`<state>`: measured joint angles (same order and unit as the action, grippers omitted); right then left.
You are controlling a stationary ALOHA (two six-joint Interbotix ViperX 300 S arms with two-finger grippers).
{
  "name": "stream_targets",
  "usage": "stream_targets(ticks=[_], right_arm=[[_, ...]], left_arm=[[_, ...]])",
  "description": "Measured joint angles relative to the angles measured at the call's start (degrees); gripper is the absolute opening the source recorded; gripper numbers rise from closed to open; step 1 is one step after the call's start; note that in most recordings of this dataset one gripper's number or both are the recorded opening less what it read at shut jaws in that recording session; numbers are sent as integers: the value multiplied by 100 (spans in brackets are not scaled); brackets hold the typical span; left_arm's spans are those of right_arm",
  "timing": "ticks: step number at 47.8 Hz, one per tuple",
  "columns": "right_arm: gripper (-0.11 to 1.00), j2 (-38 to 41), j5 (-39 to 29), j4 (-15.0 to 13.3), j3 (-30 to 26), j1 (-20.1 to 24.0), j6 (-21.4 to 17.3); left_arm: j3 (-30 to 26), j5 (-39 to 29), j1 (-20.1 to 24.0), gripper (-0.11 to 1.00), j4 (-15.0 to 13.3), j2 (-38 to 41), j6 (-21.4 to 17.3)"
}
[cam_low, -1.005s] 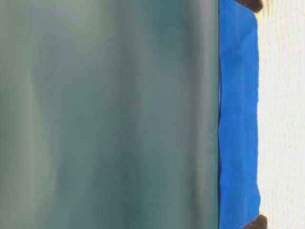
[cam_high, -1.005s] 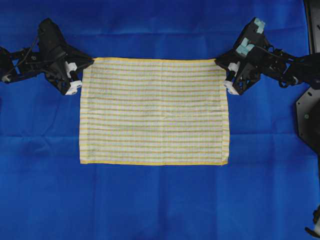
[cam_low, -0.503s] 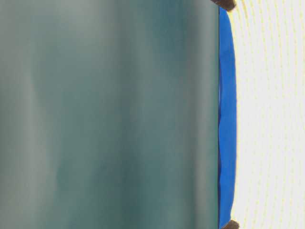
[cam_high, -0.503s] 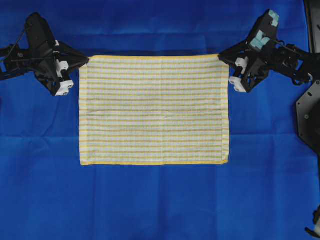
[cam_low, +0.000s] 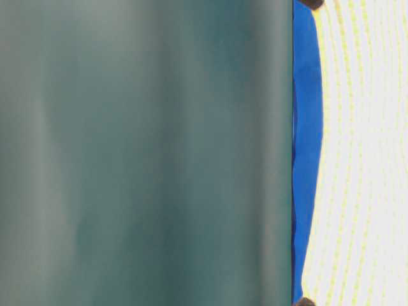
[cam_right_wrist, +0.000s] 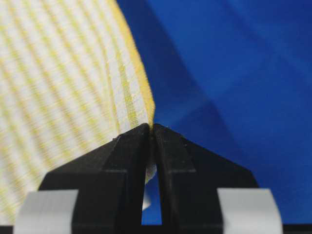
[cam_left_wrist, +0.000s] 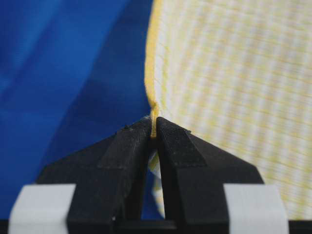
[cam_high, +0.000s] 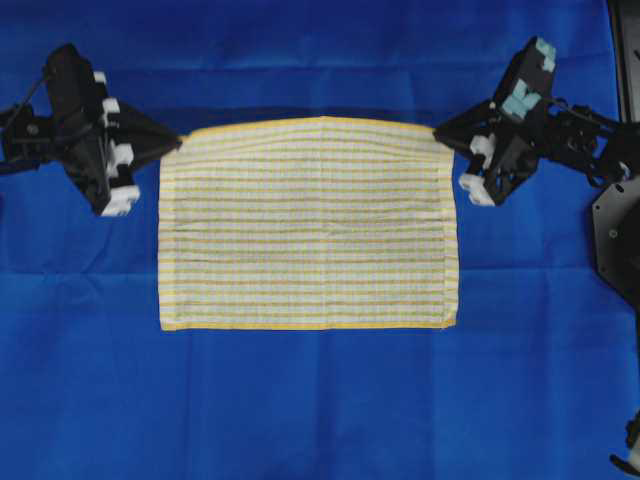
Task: Fold the yellow towel.
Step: 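Lift far edge with both grippers and fold it toward the near edge, then open both grippers to release the folded edge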
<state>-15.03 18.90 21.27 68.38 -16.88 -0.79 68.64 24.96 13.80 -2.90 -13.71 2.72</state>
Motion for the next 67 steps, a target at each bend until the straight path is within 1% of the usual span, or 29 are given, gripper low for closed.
stream_targets(ticks=[4,8,14,24,28,32,36,42,45,51,61,67], right_arm=[[5,-123,0,220,88,334,0],[5,-255,0,457,158,712,0],[5,-448,0,835,220,1406,0],[5,-501,0,1345,229,2355,0],[5,-501,0,1556,229,2716,0],[5,-501,9,1731,229,2962,-9],[5,-501,9,1854,229,3234,0],[5,-475,9,1978,220,3507,-9],[5,-413,9,1986,211,3595,0],[5,-281,0,1995,141,3647,9],[5,-167,-26,1995,53,3718,9],[5,-167,-26,1995,44,3762,26]], left_arm=[[70,0,-281,3,0,-114,44],[141,0,-668,3,0,-229,114],[229,0,-1143,3,0,-325,360],[229,0,-1925,3,-9,-334,747],[211,0,-2153,3,-9,-316,835],[176,9,-2373,3,0,-281,932],[132,18,-2549,3,0,-237,976],[53,9,-2716,3,0,-132,1011],[9,9,-2769,3,0,-70,1011],[-97,-35,-2821,3,0,53,1020],[-264,-422,-2830,3,0,185,1020],[-299,-492,-2830,4,0,211,1020]])
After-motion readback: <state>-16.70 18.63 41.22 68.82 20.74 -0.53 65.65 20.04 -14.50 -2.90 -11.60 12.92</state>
